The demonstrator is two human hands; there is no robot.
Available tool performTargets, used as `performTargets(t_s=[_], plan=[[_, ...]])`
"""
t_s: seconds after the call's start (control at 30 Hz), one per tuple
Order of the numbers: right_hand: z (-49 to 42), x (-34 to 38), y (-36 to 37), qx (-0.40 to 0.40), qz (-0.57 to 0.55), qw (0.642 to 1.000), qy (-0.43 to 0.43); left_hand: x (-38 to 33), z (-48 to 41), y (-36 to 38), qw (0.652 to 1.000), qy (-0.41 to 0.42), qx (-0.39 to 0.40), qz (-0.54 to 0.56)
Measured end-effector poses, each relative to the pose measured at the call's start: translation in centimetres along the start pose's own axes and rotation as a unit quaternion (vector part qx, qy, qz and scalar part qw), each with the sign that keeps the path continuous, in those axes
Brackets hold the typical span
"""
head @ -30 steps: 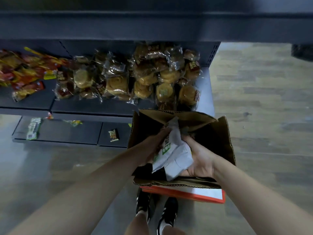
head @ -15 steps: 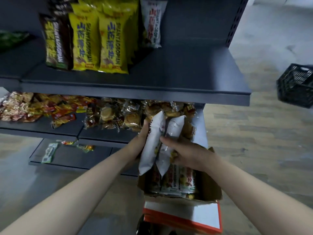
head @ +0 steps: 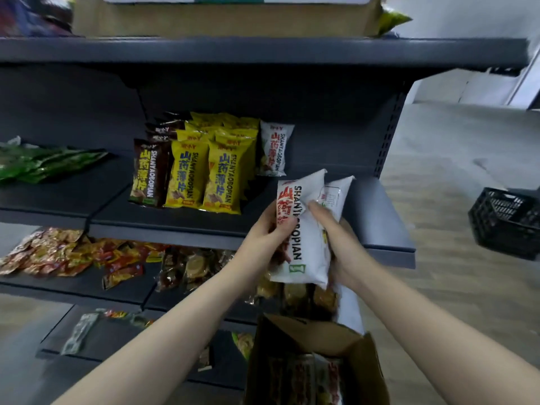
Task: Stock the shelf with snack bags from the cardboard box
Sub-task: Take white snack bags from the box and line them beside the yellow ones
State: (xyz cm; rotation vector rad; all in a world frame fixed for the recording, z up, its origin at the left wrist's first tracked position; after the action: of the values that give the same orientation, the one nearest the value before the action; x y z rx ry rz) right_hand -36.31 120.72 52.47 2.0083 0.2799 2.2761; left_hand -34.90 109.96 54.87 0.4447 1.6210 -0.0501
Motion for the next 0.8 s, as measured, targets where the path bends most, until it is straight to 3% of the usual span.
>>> performTargets(t_s=[0.13,0.2,0.27,0.37,0.53,0.8], plan=[[-2.5,2.1,0.7,0.012,-0.025,0.999,-0.022,0.5,-1.2,1.8,0.968,-0.050,0.144,-0.201],[-3.8,2.6,1.3,-0.011,0.014,0.999,-0.031,0.5,-2.2,0.7,0.960,-0.075,0.148,-0.224],[-5.2,3.7,1.6,-0.038,0.053,0.996,-0.068,0.3,-2.8,-0.8,0.967,-0.118,0.143,-0.173],[-7.6,5.2,2.5,-0.044,0.112,0.985,-0.122,0.1,-3.8,-2.7,0.974,-0.167,0.110,-0.104],[-12.3,6.4,1.2,-0.145,0.190,0.962,-0.134,0.1,-9.7,-5.7,0.992,-0.091,0.014,-0.089],[-16.8,6.9,-4.3,-0.310,0.222,0.915,-0.129,1.6,-19.6,-10.4,0.965,0.014,-0.106,-0.240]])
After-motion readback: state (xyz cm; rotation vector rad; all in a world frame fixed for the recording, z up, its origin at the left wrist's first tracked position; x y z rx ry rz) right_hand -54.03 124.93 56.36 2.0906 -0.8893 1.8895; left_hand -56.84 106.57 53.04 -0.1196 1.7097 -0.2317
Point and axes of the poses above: each hand's wrist, its own z-axis away from the middle knuckle, its own y-axis out of the palm, x = y × z, the point moved 10 cm from there along -z, towards the middle knuckle, and after that the axes turned 9 degrees about z, right-handed, at the moved point
